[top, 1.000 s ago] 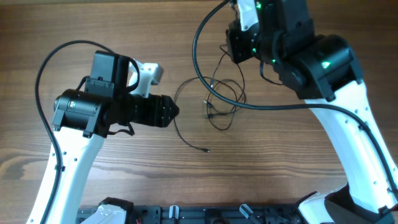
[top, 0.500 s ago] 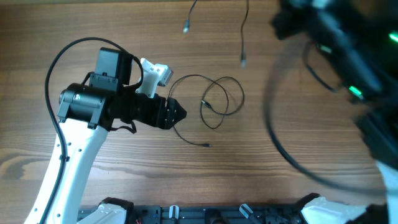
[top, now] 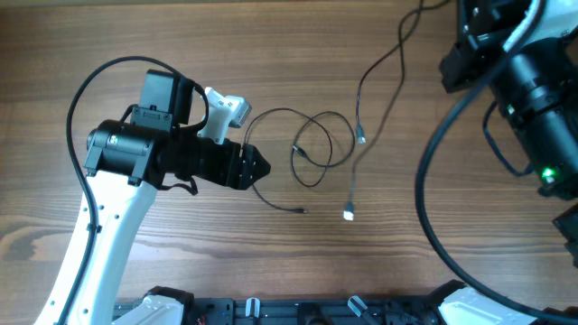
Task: Untangle cables
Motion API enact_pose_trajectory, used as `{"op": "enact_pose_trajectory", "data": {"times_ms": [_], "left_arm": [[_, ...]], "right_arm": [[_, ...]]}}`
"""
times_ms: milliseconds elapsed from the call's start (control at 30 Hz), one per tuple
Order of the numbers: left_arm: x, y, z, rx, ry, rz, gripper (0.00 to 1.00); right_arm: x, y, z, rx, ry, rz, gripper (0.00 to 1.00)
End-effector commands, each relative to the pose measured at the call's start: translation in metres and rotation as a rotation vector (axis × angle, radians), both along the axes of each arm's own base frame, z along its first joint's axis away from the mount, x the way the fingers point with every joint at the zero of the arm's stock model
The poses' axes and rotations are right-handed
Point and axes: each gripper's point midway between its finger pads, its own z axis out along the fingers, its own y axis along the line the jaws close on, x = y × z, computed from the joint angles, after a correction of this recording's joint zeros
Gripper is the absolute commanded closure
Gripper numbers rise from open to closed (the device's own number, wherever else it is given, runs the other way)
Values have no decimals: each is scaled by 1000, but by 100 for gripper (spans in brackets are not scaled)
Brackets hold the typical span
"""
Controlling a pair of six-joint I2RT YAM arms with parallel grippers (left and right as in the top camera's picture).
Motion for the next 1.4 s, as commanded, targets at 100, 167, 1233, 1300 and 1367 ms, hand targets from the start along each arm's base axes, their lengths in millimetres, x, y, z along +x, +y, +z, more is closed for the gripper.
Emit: {"op": "enact_pose_trajectory", "data": {"times_ms": [100, 167, 1233, 1300, 1367], "left_arm": [[0, -3, 0, -12, -4, -24, 25], [0, -3, 0, -12, -4, -24, 25], [-2, 0, -2, 1, 8, -20, 26], [-2, 0, -2, 1, 8, -20, 26], [-2, 0, -2, 1, 8, -20, 26]], "right_arm": [[0, -96, -7, -232, 29, -474, 96], [2, -114, -10, -233, 46, -538, 96], [54, -500, -187, 650, 286, -836, 96], [29, -524, -200, 746, 287, -915, 96], [-14, -553, -231, 897, 321, -1118, 95]]}}
